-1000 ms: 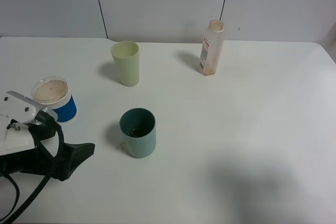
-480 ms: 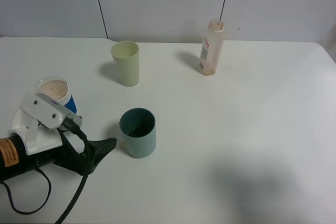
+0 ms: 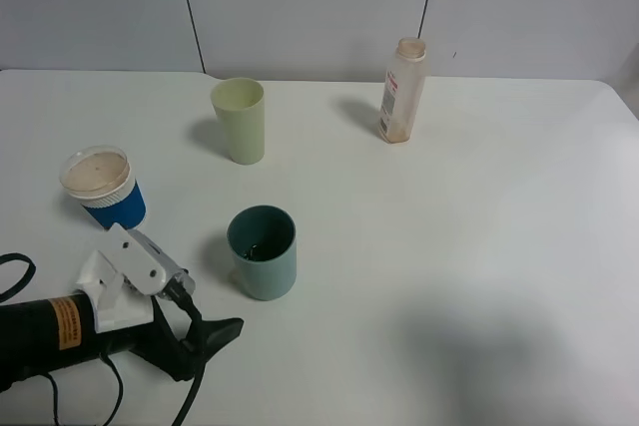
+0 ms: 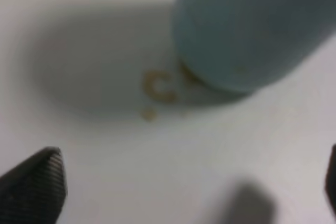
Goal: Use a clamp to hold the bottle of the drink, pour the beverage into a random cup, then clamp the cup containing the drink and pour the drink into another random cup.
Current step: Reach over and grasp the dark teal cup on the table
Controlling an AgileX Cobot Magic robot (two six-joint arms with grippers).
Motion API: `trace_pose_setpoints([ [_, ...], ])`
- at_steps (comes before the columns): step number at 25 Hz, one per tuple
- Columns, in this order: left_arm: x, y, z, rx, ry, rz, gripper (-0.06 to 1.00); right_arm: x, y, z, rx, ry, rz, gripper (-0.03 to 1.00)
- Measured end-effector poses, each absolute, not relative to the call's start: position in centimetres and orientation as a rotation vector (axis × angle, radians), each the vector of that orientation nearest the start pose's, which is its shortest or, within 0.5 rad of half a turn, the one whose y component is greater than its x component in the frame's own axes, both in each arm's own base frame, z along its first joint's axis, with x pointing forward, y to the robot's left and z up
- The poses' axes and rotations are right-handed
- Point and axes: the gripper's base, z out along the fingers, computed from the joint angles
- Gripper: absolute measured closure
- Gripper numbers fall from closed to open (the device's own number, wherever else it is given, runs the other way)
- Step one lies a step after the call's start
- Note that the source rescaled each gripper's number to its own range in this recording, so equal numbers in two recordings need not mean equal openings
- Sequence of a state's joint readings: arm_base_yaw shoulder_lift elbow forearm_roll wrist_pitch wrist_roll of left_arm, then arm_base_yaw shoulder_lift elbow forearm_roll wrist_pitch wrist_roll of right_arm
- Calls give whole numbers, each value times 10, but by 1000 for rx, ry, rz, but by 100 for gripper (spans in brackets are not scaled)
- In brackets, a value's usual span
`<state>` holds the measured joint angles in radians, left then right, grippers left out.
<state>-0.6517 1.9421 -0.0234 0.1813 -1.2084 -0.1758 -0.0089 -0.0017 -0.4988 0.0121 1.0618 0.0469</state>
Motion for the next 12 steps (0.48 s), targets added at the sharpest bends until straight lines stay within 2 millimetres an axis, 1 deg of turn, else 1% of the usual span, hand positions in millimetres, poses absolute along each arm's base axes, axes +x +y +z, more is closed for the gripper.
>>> trace_pose_setpoints([
  [7, 122, -114, 71, 709, 2144, -618, -6, -5, 1, 277, 57, 2044, 38, -3],
  [12, 123, -115, 77, 707, 2112, -629, -6, -5, 1, 277, 57, 2044, 38, -3],
])
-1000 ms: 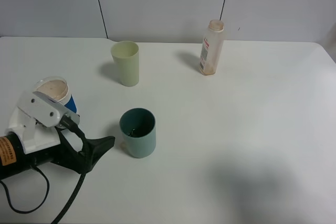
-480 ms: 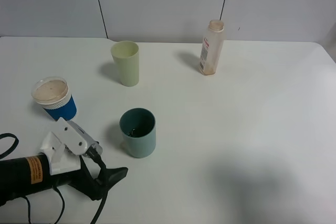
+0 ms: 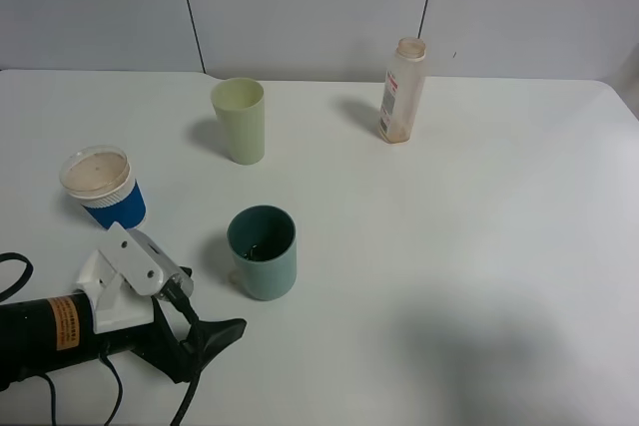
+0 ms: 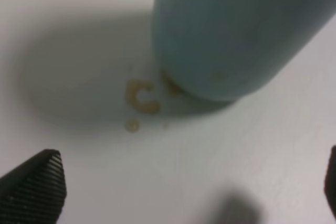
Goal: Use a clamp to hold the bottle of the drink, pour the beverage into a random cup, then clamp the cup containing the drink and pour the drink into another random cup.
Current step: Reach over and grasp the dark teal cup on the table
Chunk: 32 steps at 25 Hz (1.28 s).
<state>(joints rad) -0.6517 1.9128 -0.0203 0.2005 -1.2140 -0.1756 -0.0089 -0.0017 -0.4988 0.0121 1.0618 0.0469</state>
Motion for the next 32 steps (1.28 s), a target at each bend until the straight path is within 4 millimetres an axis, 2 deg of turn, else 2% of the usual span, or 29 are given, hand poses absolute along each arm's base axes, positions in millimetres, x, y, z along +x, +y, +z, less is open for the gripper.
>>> trace_pose_setpoints([
  [10, 125, -117, 83, 701, 2075, -638, -6, -5, 1, 277, 57, 2044, 38, -3],
  [20, 143, -131, 88, 695, 1989, -657, -6, -5, 1, 277, 57, 2044, 38, -3],
  [32, 142, -134, 89, 730, 1973, -682, -6, -5, 1, 277, 57, 2044, 38, -3],
])
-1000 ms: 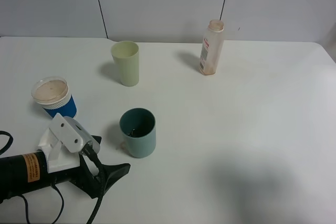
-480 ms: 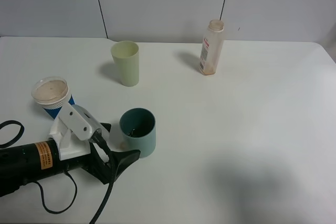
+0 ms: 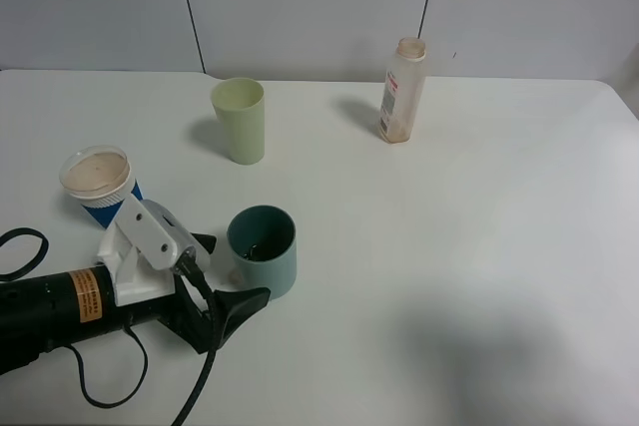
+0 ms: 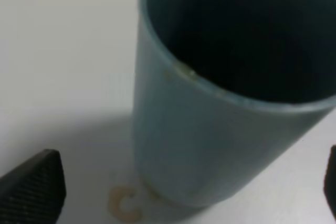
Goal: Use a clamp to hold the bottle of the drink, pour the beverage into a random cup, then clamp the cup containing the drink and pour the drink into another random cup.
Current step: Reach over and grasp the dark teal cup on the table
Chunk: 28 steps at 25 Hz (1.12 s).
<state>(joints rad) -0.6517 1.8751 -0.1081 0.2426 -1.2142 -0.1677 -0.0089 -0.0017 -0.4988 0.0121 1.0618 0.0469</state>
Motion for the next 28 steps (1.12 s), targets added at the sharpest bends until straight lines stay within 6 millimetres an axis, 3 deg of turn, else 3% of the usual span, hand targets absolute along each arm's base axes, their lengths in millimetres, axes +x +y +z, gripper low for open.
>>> trace_pose_setpoints([
  [28, 174, -168, 77, 811, 1891, -755, -6, -5, 1, 277, 57, 2044, 38, -3],
])
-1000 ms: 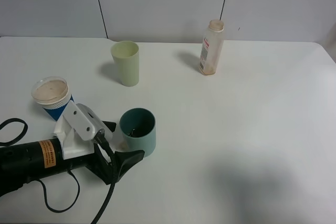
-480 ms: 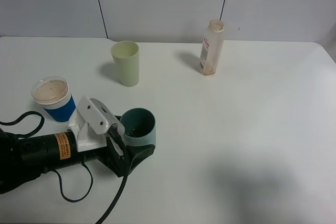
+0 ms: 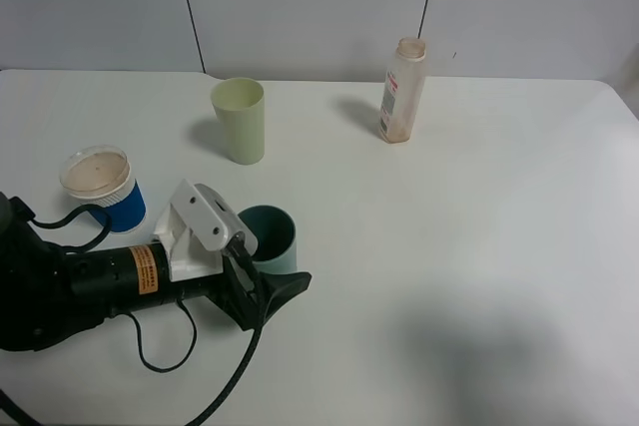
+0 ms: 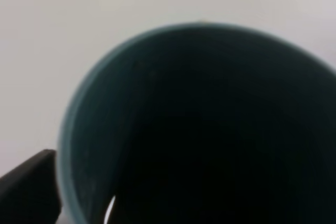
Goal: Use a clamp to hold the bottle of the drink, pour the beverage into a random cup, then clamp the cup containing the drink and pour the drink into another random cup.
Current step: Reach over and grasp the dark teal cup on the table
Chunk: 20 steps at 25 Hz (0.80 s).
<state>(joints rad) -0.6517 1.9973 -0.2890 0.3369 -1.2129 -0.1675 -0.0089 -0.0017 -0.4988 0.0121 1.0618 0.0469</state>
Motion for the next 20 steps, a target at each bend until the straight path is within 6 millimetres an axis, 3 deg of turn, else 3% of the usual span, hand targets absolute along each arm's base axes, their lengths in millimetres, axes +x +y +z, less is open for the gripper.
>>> trace_pose_setpoints([
  [10, 174, -168, 76, 812, 1894, -755, -6, -5, 1, 277, 57, 2044, 38, -3],
  [12, 174, -168, 75, 813, 1899, -755, 8, -5, 1, 277, 57, 2044, 38, -3],
  [17, 173, -169, 75, 822, 1896, -761, 94, -5, 1, 277, 57, 2044, 38, -3],
  [20, 172, -169, 75, 837, 1892, -772, 93, -5, 1, 277, 57, 2044, 38, -3],
])
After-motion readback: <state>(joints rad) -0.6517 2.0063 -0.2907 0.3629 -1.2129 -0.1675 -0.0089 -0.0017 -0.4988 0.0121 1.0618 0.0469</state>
